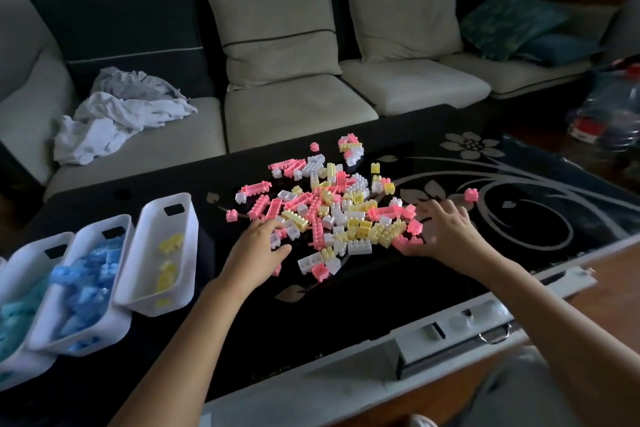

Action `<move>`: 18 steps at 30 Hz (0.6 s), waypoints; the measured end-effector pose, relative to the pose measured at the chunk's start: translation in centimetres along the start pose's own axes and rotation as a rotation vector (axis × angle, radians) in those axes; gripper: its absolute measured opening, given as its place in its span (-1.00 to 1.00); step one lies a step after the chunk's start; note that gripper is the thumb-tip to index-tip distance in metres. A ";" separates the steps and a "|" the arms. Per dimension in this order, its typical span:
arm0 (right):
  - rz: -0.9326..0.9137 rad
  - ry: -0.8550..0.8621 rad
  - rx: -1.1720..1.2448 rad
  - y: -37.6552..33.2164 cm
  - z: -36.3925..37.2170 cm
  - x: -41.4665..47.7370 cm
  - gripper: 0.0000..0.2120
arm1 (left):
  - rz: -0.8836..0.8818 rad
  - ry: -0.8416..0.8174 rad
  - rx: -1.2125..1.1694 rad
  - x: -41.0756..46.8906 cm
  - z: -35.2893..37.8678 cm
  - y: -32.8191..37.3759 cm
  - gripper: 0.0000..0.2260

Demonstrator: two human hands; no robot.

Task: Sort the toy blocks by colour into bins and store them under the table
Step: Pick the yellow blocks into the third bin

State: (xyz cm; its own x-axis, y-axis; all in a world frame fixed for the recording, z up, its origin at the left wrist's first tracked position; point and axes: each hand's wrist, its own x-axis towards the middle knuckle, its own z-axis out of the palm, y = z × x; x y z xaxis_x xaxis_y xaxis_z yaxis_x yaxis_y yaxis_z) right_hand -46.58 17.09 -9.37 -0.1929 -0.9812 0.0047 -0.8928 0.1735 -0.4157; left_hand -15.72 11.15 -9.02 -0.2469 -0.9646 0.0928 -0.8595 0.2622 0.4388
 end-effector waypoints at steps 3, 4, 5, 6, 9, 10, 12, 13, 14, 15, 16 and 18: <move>0.094 -0.012 -0.116 0.9 0.9 -0.3 -0.10 | -0.025 -0.037 0.037 0.8 1.1 0.2 -0.58; 0.090 -0.015 -0.120 1.2 1.1 -0.3 -0.10 | -0.032 -0.036 0.037 1.1 1.3 0.3 -0.57; 0.061 -0.010 -0.110 1.3 1.2 -0.1 -0.13 | -0.039 -0.034 0.034 1.2 1.5 0.4 -0.58; 0.014 0.005 -0.096 1.4 1.2 0.1 -0.16 | -0.037 -0.033 0.029 1.4 1.6 0.5 -0.59; -0.192 0.066 -0.116 1.1 1.1 0.6 -0.30 | -0.004 -0.035 0.006 1.8 2.1 0.8 -0.63; -0.250 0.070 -0.131 0.8 1.2 0.8 -0.34 | 0.003 -0.035 -0.017 1.8 2.2 0.8 -0.63; -0.335 0.045 -0.148 0.2 1.6 1.3 -0.41 | 0.007 -0.025 -0.066 1.9 2.5 0.9 -0.65; -0.361 0.027 -0.148 -0.1 1.8 1.7 -0.43 | 0.006 -0.018 -0.088 2.0 2.6 0.9 -0.66; -0.379 0.012 -0.139 -0.3 2.0 2.0 -0.44 | 0.006 -0.009 -0.112 2.1 2.7 0.9 -0.66; -0.388 -0.006 -0.122 -0.5 2.3 2.3 -0.45 | 0.005 -0.005 -0.138 2.2 2.8 0.9 -0.68; -0.395 -0.021 -0.106 -0.7 2.4 2.6 -0.46 | 0.003 -0.004 -0.168 2.4 2.9 0.9 -0.68; -0.427 -0.043 -0.108 -1.2 2.3 3.1 -0.49 | -0.013 -0.014 -0.229 2.5 2.8 0.7 -0.69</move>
State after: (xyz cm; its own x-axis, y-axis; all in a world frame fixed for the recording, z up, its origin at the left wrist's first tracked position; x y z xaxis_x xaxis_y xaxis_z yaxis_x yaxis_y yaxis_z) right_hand -45.16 13.67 -10.99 0.2175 -0.9690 0.1170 -0.9267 -0.2426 -0.2871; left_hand -18.25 8.97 -10.98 -0.2436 -0.9670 0.0742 -0.7389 0.2346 0.6316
